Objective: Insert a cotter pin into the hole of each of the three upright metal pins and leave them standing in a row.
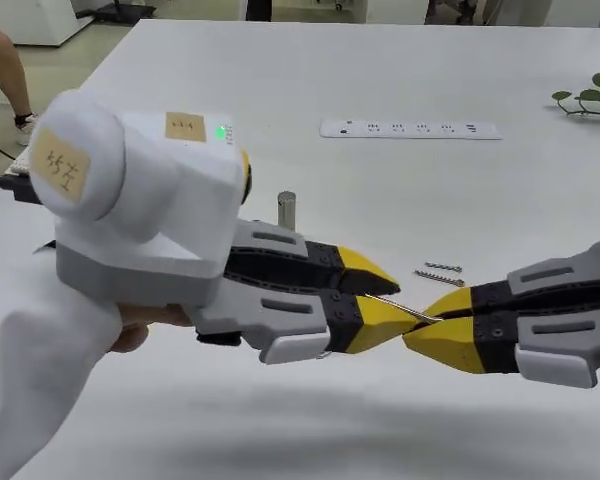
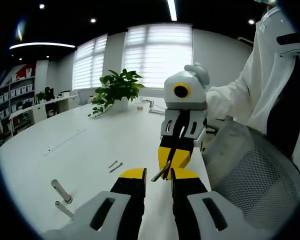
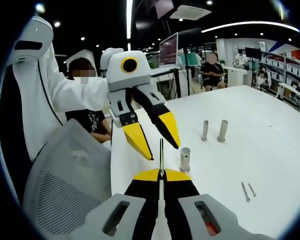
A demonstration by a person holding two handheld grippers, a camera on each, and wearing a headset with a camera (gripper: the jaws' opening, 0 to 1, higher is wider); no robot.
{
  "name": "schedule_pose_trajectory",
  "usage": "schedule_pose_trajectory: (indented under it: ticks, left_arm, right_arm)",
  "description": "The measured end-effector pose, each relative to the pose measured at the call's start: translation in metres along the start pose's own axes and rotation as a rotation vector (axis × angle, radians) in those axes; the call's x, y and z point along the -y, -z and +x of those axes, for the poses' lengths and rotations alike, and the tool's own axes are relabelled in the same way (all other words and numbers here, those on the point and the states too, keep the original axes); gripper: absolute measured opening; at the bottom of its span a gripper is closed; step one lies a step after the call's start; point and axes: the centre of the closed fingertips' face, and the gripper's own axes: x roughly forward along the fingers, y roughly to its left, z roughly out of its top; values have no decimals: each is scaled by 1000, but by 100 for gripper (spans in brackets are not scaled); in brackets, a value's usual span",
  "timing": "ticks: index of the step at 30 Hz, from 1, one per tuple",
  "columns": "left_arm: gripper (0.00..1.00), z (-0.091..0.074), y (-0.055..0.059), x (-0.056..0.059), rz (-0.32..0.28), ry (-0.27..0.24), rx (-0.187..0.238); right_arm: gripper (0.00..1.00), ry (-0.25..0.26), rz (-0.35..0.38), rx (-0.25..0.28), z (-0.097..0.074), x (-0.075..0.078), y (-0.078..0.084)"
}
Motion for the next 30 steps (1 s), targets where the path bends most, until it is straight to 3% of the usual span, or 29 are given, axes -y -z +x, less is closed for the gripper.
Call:
schedule_pose_trajectory:
  ticks: [4, 7, 10, 13, 15, 18, 30]
  left_arm:
    - [30, -4, 11, -15, 15, -56, -27]
    - [29, -8, 15, -23, 0, -77, -31]
    - [33, -12, 22, -34, 3, -111, -52]
    - [31, -14, 28, -39, 7, -120, -77]
    - [29, -15, 35, -44, 9, -126, -101]
    - [28, -13, 40, -46, 6, -121, -114]
    - [20, -4, 63, -59, -11, -132, -174]
  right_arm:
    - [0, 25, 2, -39, 5, 10, 8]
    - [0, 17, 38, -43, 8, 13, 8]
    - [0, 26, 14, -66, 11, 18, 10]
    - [0, 22, 26, -79, 14, 23, 10]
    - [0, 27, -7, -106, 16, 28, 12]
    - [0, 35, -30, -158, 19, 34, 20]
    - [0, 55, -100, -256, 27, 54, 32]
